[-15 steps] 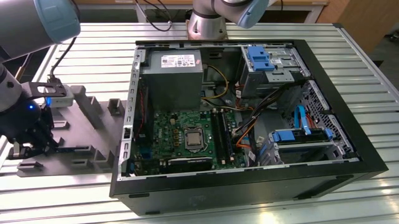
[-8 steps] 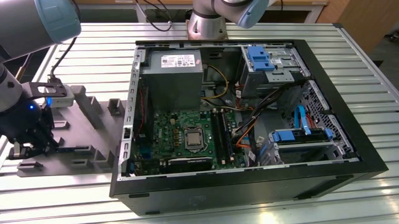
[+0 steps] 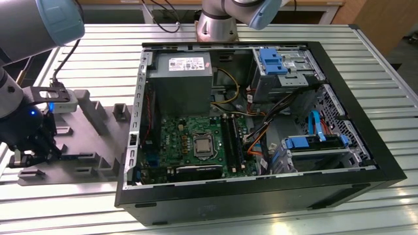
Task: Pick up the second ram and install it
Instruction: 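Pick up the second ram and move it above second insertion slot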
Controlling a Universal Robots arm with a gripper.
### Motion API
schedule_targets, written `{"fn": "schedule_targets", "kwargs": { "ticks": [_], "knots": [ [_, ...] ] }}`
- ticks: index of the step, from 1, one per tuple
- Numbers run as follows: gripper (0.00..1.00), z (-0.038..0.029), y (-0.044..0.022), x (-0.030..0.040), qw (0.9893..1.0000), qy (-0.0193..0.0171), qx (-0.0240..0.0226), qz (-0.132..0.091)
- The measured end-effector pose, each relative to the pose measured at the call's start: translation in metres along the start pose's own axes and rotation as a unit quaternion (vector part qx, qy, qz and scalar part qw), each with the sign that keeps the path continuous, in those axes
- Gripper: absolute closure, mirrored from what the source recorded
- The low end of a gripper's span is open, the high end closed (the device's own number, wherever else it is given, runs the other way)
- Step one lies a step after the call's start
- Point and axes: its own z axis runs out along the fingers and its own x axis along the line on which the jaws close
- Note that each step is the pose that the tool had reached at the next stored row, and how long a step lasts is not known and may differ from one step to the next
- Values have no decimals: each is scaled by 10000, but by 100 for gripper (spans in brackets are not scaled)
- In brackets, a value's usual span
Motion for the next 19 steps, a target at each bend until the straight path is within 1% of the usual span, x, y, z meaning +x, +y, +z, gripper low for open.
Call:
{"fn": "schedule_targets", "kwargs": {
  "ticks": [4,5,12,14,19],
  "knots": [
    [83,0,0,0,10000,0,0,0],
    [89,0,0,1,10000,0,0,0],
    [89,0,0,1,10000,0,0,0],
    [89,0,0,1,10000,-1,0,39],
    [89,1,0,1,10000,-2,0,46]
  ]
}}
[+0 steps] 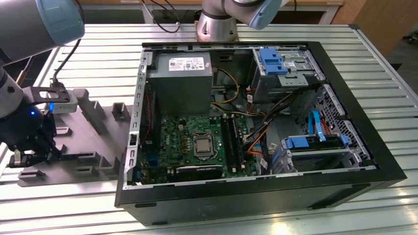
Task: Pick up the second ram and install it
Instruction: 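Pick up the second ram and move it above second insertion slot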
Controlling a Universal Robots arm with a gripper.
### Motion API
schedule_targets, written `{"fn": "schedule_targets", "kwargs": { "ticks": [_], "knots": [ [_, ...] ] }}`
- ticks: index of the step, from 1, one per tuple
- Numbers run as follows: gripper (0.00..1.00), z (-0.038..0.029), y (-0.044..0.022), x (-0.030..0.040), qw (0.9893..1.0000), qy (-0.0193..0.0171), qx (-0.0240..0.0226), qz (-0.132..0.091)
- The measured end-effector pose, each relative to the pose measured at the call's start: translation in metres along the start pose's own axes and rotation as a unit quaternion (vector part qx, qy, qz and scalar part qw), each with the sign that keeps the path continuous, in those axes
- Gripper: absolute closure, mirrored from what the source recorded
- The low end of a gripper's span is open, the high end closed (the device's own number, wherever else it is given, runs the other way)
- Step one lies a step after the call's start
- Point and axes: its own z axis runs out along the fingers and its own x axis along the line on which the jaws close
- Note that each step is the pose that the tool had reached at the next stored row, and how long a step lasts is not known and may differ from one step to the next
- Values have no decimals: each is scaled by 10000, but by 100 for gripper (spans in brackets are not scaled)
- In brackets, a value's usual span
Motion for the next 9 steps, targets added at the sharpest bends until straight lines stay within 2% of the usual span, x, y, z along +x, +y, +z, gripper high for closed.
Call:
{"fn": "schedule_targets", "kwargs": {
  "ticks": [9],
  "knots": [
    [89,-13,0,0,10000,0,1,-23]
  ]
}}
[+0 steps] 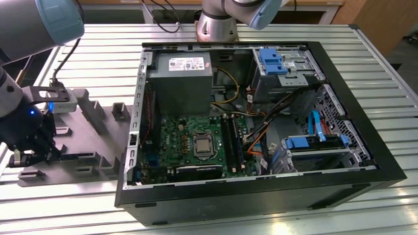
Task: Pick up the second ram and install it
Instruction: 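Pick up the second ram and move it above second insertion slot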
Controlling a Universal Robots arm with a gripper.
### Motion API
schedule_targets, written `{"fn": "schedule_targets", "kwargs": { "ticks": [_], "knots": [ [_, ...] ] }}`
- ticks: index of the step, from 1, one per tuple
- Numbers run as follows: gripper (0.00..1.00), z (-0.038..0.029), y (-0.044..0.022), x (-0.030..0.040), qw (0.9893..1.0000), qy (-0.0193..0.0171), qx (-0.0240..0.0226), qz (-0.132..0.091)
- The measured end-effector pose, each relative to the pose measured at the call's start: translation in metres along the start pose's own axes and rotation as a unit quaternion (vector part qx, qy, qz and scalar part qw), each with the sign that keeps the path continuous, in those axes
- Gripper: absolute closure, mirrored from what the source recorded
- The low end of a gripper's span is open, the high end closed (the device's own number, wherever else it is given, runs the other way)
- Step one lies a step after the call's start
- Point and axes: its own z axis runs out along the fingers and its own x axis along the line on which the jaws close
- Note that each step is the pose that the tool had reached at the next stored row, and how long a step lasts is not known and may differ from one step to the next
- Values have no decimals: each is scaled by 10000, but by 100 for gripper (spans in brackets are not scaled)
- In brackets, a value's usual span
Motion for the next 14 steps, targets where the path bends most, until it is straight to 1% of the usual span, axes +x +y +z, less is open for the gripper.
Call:
{"fn": "schedule_targets", "kwargs": {
  "ticks": [10,14],
  "knots": [
    [89,-5,0,0,10000,0,0,0],
    [89,-31,2,0,10000,1,-1,0]
  ]
}}
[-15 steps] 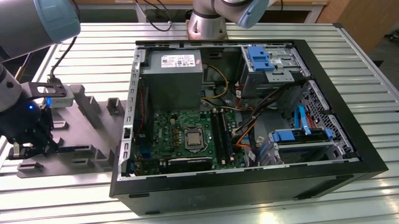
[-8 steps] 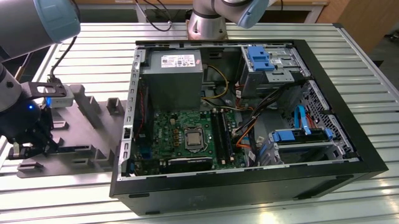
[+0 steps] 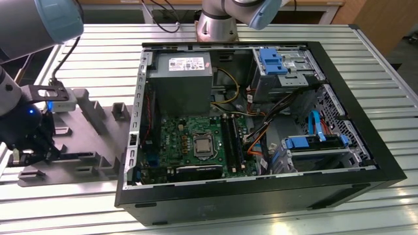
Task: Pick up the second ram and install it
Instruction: 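Pick up the second ram and move it above second insertion slot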
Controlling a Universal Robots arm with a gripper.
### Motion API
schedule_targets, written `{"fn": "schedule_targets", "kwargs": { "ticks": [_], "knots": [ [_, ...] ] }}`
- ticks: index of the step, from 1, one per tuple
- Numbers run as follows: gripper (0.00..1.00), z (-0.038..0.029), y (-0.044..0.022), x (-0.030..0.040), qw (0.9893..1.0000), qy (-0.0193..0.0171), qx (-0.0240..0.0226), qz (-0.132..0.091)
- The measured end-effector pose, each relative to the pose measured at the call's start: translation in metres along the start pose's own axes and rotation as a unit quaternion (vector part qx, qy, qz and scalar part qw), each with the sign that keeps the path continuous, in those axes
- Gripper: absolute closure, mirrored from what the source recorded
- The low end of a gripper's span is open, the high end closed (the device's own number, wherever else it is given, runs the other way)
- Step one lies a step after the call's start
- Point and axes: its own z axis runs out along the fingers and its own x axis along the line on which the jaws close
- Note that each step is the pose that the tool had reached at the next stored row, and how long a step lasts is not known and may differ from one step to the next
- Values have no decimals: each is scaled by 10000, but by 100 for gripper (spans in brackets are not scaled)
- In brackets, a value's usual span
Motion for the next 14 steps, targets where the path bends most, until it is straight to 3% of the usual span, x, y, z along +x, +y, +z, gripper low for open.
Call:
{"fn": "schedule_targets", "kwargs": {
  "ticks": [14],
  "knots": [
    [89,-119,4,1,10000,-2,1,0]
  ]
}}
